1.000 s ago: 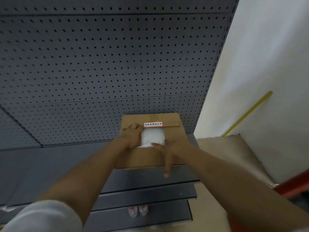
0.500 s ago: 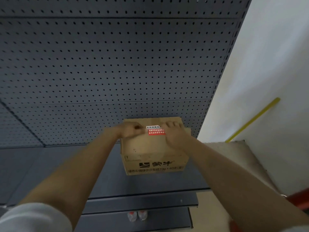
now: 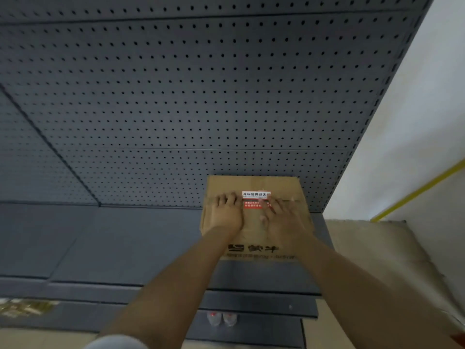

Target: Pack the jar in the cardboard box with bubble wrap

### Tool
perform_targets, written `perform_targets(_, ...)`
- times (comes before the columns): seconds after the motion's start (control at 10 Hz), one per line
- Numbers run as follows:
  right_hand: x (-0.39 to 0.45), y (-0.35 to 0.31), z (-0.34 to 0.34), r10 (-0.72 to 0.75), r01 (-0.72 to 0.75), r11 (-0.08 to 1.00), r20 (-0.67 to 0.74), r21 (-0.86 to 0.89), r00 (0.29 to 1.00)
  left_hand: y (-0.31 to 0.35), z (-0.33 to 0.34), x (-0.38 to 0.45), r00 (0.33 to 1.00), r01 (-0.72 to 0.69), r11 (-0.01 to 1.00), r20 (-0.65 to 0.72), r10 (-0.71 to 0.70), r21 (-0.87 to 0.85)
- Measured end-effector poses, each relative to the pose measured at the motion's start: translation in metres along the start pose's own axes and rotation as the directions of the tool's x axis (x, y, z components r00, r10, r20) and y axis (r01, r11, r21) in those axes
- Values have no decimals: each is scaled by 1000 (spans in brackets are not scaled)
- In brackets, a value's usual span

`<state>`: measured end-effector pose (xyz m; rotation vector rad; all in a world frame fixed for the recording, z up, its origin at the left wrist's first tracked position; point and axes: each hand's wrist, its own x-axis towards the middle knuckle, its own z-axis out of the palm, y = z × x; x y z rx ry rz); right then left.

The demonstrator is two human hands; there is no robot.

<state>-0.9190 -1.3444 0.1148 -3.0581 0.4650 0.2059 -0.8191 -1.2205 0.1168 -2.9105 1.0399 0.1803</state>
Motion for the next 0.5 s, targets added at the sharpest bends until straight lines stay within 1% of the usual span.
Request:
perform_targets(0.1,-13,-3,-7,4,-3,1000,-92,10,996,3,-13,-12,997,41,995,-62,-46,-87)
perform_targets(0.2,-32,-7,-28,-8,20,999,-262,44,965,-1,-30,-32,981,-14,988,-195,-17,-157)
perform_targets(0.3,-69,-12,-55,68,22,978,-421,206,904,-8,-51,-63,963,-74,983,-268,26,-171)
perform_targets(0.4,-124,-18,-74,164,57,912,-488,405,857,-20,-64,-107,938,-122,974,-344,50,-190)
perform_targets(0.5,-194,-37,-101,258,214,807,-654,550,711,-40,-67,-152,922,-161,972,-376,87,-169)
